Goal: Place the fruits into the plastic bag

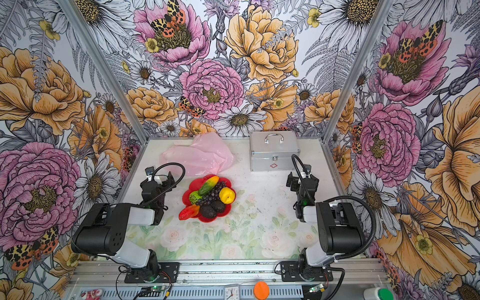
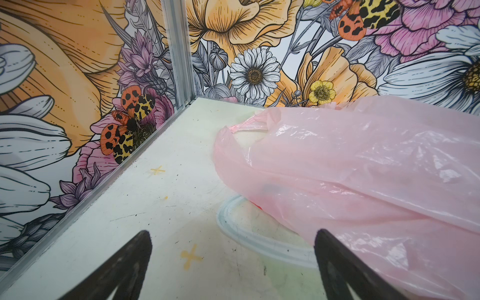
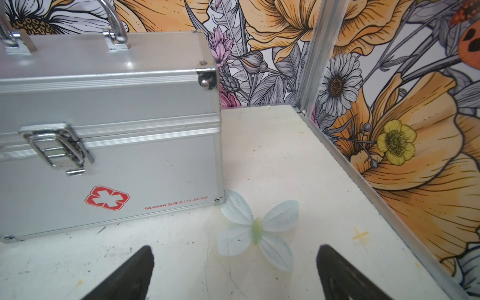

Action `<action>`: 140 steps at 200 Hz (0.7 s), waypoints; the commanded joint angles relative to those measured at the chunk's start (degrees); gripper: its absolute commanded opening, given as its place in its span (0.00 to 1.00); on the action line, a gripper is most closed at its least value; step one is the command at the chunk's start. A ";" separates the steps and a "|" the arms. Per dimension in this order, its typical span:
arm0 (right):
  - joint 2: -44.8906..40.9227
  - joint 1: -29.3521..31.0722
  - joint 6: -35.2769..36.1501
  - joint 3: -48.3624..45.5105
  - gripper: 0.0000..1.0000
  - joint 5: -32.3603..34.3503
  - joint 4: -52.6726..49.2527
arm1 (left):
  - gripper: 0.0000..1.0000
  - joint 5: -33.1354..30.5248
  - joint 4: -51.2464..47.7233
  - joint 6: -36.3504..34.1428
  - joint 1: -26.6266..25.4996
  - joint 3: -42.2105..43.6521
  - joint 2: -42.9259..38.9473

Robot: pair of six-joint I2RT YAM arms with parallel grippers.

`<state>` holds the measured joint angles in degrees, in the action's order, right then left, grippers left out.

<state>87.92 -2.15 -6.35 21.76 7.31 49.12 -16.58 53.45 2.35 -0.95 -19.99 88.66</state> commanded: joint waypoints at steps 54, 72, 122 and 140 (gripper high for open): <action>-9.90 -0.11 -3.34 1.84 1.00 6.79 -10.51 | 0.99 2.70 -11.55 -3.80 -1.76 -5.12 -5.77; -13.67 -0.86 -8.89 4.93 0.99 10.82 -21.65 | 0.99 -0.26 -24.08 -0.93 -1.86 -10.40 -8.30; -19.11 -5.55 -22.42 13.81 1.00 8.56 -47.88 | 0.99 -0.95 -44.73 12.53 -1.24 -18.39 -13.33; -20.52 -6.38 -27.43 15.94 1.00 9.98 -53.41 | 0.99 2.73 -50.75 17.97 0.69 -20.47 -14.60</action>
<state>69.71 -7.73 -24.43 34.74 15.44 9.78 -16.91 16.16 10.87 -2.46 -38.22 75.72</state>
